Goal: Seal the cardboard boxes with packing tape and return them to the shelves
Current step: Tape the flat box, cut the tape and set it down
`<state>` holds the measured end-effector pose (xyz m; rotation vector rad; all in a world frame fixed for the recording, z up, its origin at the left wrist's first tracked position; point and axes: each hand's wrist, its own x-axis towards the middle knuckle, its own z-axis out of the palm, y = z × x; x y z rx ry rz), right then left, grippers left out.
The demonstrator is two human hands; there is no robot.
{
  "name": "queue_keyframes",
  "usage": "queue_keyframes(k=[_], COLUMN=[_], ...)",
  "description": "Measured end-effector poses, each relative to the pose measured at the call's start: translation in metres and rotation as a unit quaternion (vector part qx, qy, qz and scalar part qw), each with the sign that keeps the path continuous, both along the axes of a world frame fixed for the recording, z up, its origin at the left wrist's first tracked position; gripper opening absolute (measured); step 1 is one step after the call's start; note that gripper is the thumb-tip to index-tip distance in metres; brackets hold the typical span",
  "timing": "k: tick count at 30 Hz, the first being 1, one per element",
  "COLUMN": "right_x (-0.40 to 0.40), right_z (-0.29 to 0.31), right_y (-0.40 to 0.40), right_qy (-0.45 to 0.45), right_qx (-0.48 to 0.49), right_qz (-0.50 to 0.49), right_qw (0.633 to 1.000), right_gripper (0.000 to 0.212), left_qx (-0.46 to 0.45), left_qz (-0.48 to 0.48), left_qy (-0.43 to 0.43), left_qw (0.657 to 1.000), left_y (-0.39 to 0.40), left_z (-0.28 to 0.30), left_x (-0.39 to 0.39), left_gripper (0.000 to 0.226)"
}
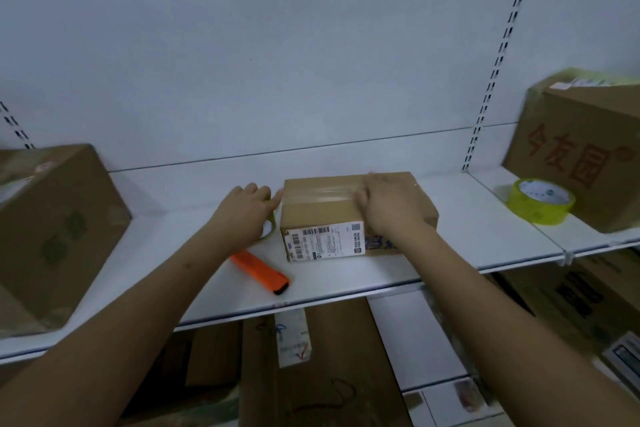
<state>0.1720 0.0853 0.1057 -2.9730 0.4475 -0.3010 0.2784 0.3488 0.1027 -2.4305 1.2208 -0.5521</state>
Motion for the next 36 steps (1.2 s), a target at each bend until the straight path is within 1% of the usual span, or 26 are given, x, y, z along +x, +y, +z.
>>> queue_keyframes(k=[1,2,3,5,7,8,10,11,13,14,15,17,19,20,21,23,25,27,28,29,30,31,32,33,34,36], right_x=[-0.004,-0.007,-0.008,-0.005,-0.001,0.001,0.006,0.008,0.011,0.01,0.007,0.001,0.005,0.01,0.012,0.013,0.013,0.013,0.012,0.007,0.002,-0.004,-0.011,-0.018,-0.024,-0.029], right_z=[-0.003,-0.004,-0.002,0.003,0.005,0.007,0.014,0.02,0.026,0.023,0.016,0.006,0.01,0.016,0.021,0.02,0.008,0.006,0.01,0.013,0.012,0.006,-0.007,-0.02,-0.031,-0.05], right_y=[0.008,0.008,0.002,-0.02,-0.047,-0.06,-0.086,-0.093,-0.082,-0.065,-0.046,-0.016,-0.011,-0.01,-0.006,0.008,0.016,0.015,0.02,0.031,0.049,0.071,0.092,0.112,0.129,0.146], right_qy=[0.041,0.076,0.093,0.098,0.107,0.123,0.155,0.16,0.132,0.1,0.076,0.091,0.124,0.127,0.126,0.121,0.128,0.131,0.115,0.072,-0.018,-0.128,-0.2,-0.217,-0.164,-0.037], right_qx=[0.03,0.041,0.043,0.024,-0.001,-0.013,-0.025,-0.032,-0.037,-0.029,-0.015,0.011,0.029,0.027,0.023,0.003,-0.025,-0.031,-0.034,-0.044,-0.058,-0.066,-0.057,-0.047,-0.015,0.062], right_qz=[0.053,0.088,0.109,0.13,0.137,0.136,0.127,0.116,0.113,0.136,0.168,0.208,0.197,0.191,0.191,0.222,0.248,0.235,0.229,0.231,0.251,0.271,0.29,0.308,0.316,0.308], right_qw=[0.997,0.992,0.989,0.986,0.985,0.983,0.979,0.98,0.984,0.985,0.983,0.974,0.972,0.973,0.973,0.967,0.96,0.963,0.966,0.969,0.966,0.952,0.934,0.925,0.934,0.949], right_gripper=[0.071,0.077,0.08,0.078,0.08,0.088,0.105,0.102,0.079,0.071,0.068,0.069,0.073,0.075,0.078,0.082,0.081,0.078,0.077,0.076,0.069,0.057,0.044,0.04,0.043,0.059], left_qx=[0.001,0.002,0.004,-0.02,-0.088,-0.135,-0.191,-0.218,-0.254,-0.259,-0.257,-0.254,-0.267,-0.278,-0.287,-0.305,-0.317,-0.314,-0.305,-0.295,-0.289,-0.286,-0.284,-0.283,-0.287,-0.305], left_qz=[-0.003,-0.009,-0.006,-0.021,-0.038,-0.034,-0.006,0.002,0.007,0.006,0.006,0.007,0.02,0.03,0.04,0.055,0.067,0.076,0.082,0.089,0.097,0.106,0.117,0.131,0.15,0.187], left_qy=[0.001,0.0,0.008,0.019,0.07,0.1,0.156,0.174,0.194,0.2,0.204,0.207,0.224,0.241,0.264,0.304,0.328,0.343,0.349,0.358,0.369,0.386,0.404,0.421,0.437,0.459], left_qw=[1.0,1.0,1.0,0.999,0.993,0.985,0.969,0.96,0.947,0.945,0.945,0.945,0.937,0.929,0.92,0.901,0.887,0.882,0.882,0.882,0.878,0.871,0.862,0.852,0.839,0.813], left_y=[0.0,0.0,-0.002,-0.006,-0.017,-0.022,-0.034,-0.038,-0.044,-0.047,-0.048,-0.049,-0.047,-0.044,-0.041,-0.036,-0.032,-0.029,-0.027,-0.025,-0.023,-0.02,-0.018,-0.017,-0.016,-0.018], left_z=[-0.001,-0.003,-0.003,-0.005,-0.003,-0.002,-0.002,-0.004,-0.008,-0.011,-0.013,-0.015,-0.015,-0.016,-0.016,-0.016,-0.016,-0.013,-0.012,-0.01,-0.008,-0.006,-0.005,-0.004,-0.004,-0.001], left_x=[0.003,0.005,0.003,0.0,-0.006,-0.01,-0.018,-0.022,-0.025,-0.024,-0.022,-0.018,-0.016,-0.015,-0.016,-0.017,-0.018,-0.017,-0.016,-0.015,-0.013,-0.012,-0.01,-0.009,-0.007,-0.006], left_gripper=[0.077,0.076,0.075,0.072,0.069,0.067,0.058,0.055,0.055,0.056,0.056,0.054,0.054,0.056,0.059,0.064,0.064,0.065,0.066,0.066,0.066,0.067,0.068,0.069,0.071,0.074])
